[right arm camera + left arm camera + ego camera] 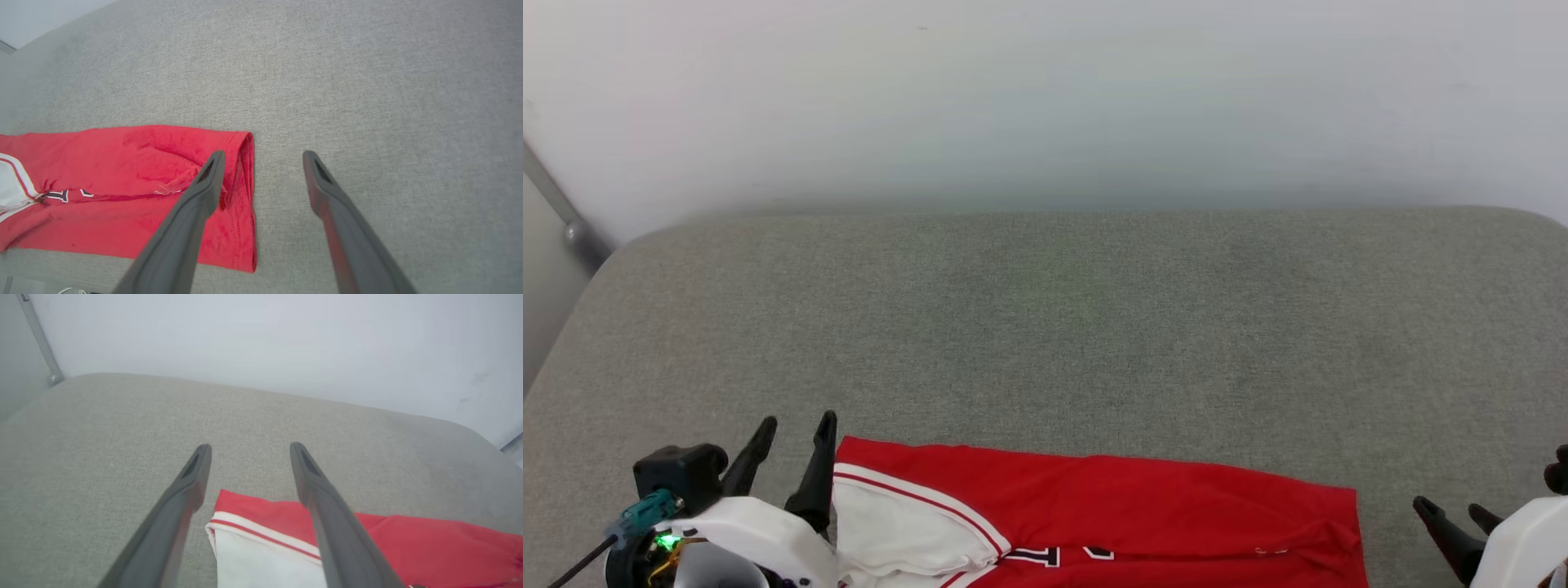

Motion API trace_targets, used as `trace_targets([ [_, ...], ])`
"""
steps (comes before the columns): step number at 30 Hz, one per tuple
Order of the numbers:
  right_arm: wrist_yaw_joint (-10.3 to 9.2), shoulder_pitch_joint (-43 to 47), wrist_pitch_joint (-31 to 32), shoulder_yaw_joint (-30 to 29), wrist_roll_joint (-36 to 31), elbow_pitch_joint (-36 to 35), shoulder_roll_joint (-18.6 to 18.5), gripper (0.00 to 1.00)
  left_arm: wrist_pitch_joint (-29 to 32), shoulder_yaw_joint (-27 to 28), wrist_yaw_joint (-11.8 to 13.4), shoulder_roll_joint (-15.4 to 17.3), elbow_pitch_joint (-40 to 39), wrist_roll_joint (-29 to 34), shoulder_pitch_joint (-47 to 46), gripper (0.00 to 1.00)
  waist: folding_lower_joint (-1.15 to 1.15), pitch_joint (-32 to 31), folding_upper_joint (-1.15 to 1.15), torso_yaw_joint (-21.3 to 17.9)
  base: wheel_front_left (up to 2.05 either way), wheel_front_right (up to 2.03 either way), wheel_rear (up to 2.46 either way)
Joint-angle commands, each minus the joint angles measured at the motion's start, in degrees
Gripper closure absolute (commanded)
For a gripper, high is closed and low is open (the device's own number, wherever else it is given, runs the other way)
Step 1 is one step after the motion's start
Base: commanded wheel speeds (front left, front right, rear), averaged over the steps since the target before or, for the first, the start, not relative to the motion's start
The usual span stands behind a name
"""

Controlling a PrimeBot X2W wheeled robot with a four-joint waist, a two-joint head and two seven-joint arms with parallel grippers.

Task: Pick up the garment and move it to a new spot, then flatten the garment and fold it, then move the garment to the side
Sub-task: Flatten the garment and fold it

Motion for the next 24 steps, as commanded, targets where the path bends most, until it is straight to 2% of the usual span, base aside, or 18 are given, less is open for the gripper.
trace_targets([
  [1,-0.03,-1.4,2.6,-1.3,0.1,0.0,-0.1,0.0,-2.6,0.2,0.6,-0.9,-0.8,1.6,-1.4,0.0,0.01,0.2,0.0,0.2,0.0,0.0,0.0],
  [6,-0.03,-2.3,9.4,-3.3,-0.7,0.7,0.5,0.0,-8.4,0.2,2.8,-2.9,-2.0,5.2,-3.6,0.0,0.01,1.2,0.0,1.7,0.0,0.0,0.0],
  [11,-0.03,-3.6,12.0,-3.3,-1.1,1.2,2.1,0.0,-11.3,-0.5,3.3,-3.8,-3.3,7.9,-5.6,0.0,0.01,3.8,0.0,3.3,0.0,0.0,0.0],
  [19,-0.03,-6.1,13.6,-2.5,-1.2,7.1,4.9,0.0,-13.2,-2.2,2.5,-5.3,-4.6,10.5,-9.0,0.0,0.01,8.9,0.0,6.1,0.0,0.0,0.0],
  [24,-0.02,-5.8,14.7,-0.4,-0.3,13.3,6.0,0.0,-13.3,-2.7,2.1,-4.8,-4.4,11.3,-9.8,0.0,0.01,10.2,0.0,6.7,0.0,0.0,0.0],
])
